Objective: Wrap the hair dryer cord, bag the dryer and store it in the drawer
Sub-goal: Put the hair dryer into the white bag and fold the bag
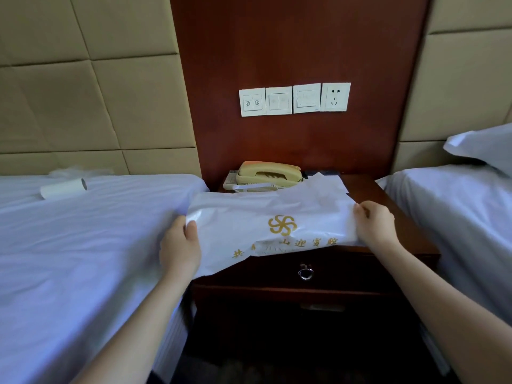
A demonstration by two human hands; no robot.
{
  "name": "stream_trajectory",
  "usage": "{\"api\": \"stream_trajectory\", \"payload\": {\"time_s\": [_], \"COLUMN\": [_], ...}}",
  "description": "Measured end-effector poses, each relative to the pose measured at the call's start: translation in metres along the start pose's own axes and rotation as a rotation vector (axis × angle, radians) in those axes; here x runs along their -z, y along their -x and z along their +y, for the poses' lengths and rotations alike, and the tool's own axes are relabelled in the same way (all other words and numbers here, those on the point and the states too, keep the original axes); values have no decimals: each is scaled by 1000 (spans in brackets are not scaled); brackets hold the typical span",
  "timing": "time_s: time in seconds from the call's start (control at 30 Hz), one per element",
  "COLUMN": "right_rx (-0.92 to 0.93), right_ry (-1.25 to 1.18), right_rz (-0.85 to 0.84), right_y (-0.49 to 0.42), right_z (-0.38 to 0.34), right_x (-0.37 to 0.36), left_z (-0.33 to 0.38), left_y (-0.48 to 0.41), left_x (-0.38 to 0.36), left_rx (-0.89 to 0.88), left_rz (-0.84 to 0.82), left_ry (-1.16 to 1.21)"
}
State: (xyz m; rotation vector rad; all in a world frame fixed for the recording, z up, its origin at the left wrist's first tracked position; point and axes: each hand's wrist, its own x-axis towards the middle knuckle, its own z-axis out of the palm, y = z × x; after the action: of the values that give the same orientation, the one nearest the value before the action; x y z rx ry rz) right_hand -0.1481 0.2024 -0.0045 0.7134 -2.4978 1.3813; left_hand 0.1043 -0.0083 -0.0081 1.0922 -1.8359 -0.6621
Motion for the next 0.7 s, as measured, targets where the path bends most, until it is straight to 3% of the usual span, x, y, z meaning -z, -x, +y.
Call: {"api": "stream_trajectory", "payload": {"time_s": [0.13, 0.3, 0.43, 0.57, 0.7], "right_rx": [28, 19, 14, -48, -125], "right_ry": [28, 42, 68, 126, 119], "right_rz": [-11, -32, -51, -194, -299], "right_y": [-3, -8, -7, -4, -6], "right_z": [0, 2, 2, 8, 2], "right_x": [1, 4, 2, 0, -2], "left_z": [-3, 5, -11, -29, -18], "left_y": [-7, -13, -26, -17, -12], "left_x": [2, 3, 7, 14, 15], "left_rx": [-78, -132, -57, 107, 207], "left_rz": [84, 73, -150, -423, -373], "left_ry": [-24, 8, -119, -226, -70]}}
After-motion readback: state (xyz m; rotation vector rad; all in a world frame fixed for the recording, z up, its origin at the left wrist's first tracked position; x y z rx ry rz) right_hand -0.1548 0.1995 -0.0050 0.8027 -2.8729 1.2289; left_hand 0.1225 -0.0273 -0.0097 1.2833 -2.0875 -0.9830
